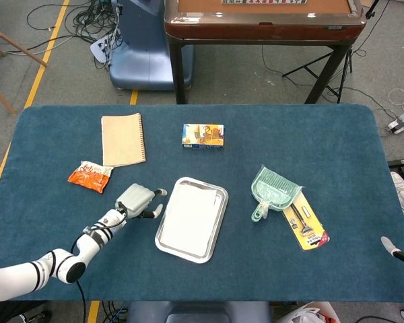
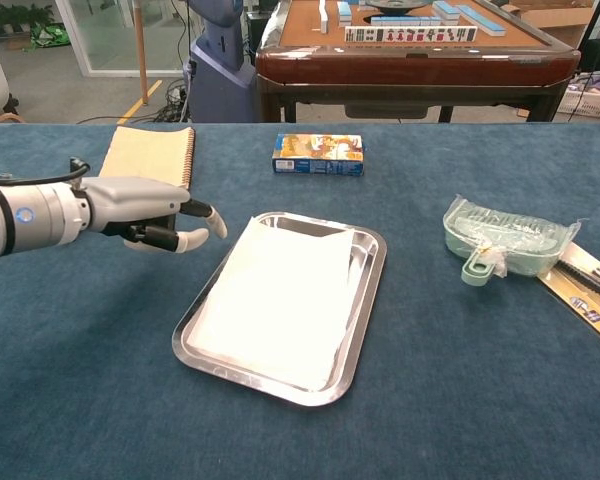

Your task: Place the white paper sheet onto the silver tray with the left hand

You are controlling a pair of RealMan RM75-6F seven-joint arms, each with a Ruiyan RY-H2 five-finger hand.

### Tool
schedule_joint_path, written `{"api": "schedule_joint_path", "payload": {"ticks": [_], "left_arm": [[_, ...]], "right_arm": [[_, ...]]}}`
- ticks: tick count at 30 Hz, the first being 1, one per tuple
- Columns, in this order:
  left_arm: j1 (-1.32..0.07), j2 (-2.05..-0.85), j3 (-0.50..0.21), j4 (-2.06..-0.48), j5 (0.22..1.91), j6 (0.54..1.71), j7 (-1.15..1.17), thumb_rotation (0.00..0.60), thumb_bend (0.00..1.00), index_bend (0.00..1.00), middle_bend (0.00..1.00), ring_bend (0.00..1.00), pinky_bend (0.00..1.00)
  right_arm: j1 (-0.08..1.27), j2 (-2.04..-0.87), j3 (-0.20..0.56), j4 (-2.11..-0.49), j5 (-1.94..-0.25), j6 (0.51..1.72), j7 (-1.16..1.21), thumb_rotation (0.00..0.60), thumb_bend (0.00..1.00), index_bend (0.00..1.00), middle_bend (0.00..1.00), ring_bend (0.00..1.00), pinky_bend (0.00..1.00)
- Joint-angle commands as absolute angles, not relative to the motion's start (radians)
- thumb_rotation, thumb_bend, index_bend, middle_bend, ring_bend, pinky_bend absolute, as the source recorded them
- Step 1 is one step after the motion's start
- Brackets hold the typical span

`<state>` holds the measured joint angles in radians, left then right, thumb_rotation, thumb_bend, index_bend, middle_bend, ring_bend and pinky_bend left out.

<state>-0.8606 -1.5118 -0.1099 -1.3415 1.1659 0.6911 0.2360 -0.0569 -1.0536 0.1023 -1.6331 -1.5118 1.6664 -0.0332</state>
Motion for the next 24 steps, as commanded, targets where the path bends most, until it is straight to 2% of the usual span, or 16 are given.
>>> {"api": "schedule_joint_path", "payload": {"ticks": [1, 24], "left_arm": [[-0.87, -1.523, -0.113, -1.331, 1.147, 0.685, 0.245, 0.091, 0.49, 0.21, 1.0, 1.0, 1.0], [-0.909, -1.561, -0.116, -1.307, 1.099, 0.685, 0.279, 0.117, 0.49, 0.21, 1.0, 1.0, 1.0]], "right_arm": [[-0.058, -1.054, 0.102, -1.632, -1.51, 1.667, -0.032, 0.6, 0.11, 0.12, 0.18, 0.1, 0.17], [-0.067, -1.051, 0.104, -1.626, -1.498, 1.672, -0.024, 0.6, 0.12, 0.12, 0.18, 0.1, 0.17]]}}
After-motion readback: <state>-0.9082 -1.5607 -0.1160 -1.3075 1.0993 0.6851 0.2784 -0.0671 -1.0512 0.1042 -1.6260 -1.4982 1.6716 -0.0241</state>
